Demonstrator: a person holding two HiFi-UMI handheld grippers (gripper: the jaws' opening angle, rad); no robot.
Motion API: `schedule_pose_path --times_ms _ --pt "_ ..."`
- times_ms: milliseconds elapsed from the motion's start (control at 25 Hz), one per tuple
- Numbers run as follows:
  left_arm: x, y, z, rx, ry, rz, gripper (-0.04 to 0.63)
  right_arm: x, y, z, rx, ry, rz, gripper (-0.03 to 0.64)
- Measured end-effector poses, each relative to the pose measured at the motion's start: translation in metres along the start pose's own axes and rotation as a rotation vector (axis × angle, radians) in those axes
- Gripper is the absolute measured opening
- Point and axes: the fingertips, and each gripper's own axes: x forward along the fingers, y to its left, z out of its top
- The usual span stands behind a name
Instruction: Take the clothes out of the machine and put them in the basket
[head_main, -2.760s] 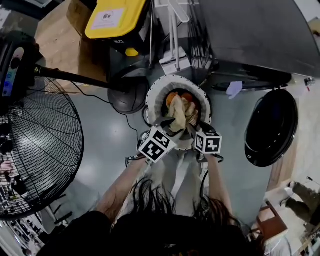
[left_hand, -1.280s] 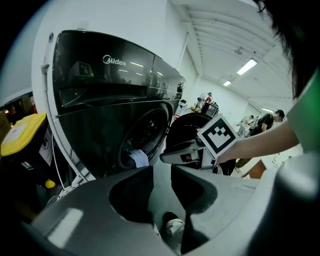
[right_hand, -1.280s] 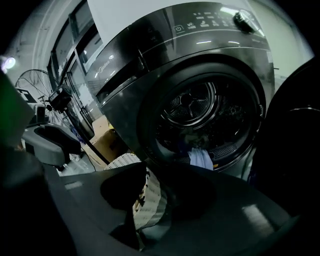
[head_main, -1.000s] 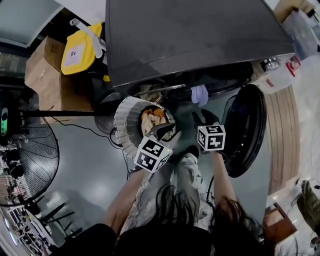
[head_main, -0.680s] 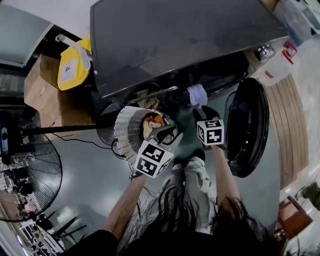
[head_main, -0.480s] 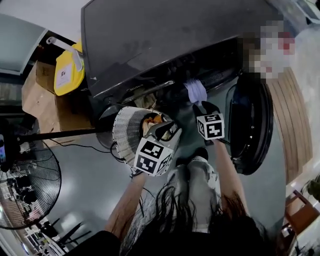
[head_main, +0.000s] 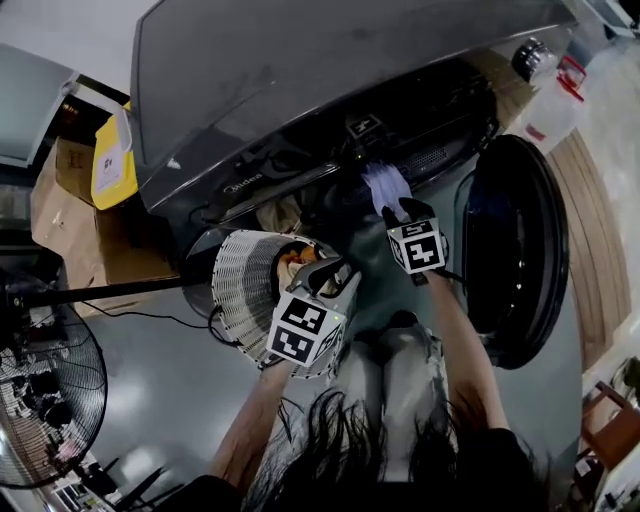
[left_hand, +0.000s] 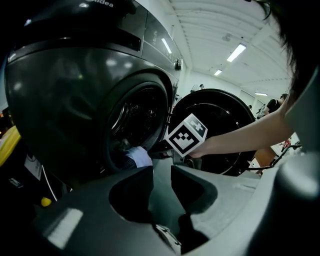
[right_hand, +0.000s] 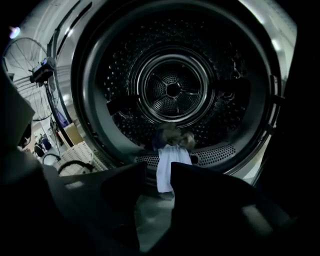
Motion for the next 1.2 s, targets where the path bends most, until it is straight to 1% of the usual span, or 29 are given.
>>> schedule_pose_path --times_ms 280,400,520,600,680,720,760,840,920,1080,1200 --pt "0.024 0.019 -0.011 -0.023 -0.025 0.018 0.124 0.041 -0.026 -0.005 -0.019 0.008 -0.028 0.156" --pt "0.031 0.023 -0.011 -0.012 -0.039 0.020 0.124 0.061 -0.035 -0.005 -0.038 0.023 -0.042 0.156" --pt "0.034 0.026 -0.010 0.008 -0.052 0.030 0.124 0.081 -0.042 -0.006 -0.032 0.047 -0.056 0.155" --pt "0.033 0.028 -0.012 0.018 -0.052 0.035 0.124 0.091 -0.048 -0.015 -0.020 0.098 -0.079 0.143" --pt "0.031 0.031 -0.016 0.022 -0.047 0.040 0.124 0.096 -0.055 -0.027 0.008 0.157 -0.106 0.099" --pt "0.030 0.033 -0.019 0.021 -0.044 0.042 0.124 0.097 -0.056 -0.027 0.020 0.154 -0.105 0.074" --pt "0.028 0.034 -0.021 0.019 -0.040 0.044 0.124 0.095 -0.054 -0.021 0.024 0.130 -0.093 0.032" --pt "0.023 0.032 -0.025 0.011 -0.028 0.043 0.124 0.086 -0.045 -0.014 0.016 0.087 -0.057 0.028" --pt "0.014 0.025 -0.026 0.001 -0.013 0.033 0.124 0.067 -0.033 -0.012 0.021 0.066 -0.026 0.026" --pt "-0.009 0.009 -0.017 0.004 0.009 0.012 0.124 0.021 -0.005 0.003 0.095 -0.005 0.043 0.026" --pt "-0.025 -0.002 -0.004 0.019 0.021 0.001 0.124 -0.017 0.015 0.016 0.144 -0.034 0.085 0.026"
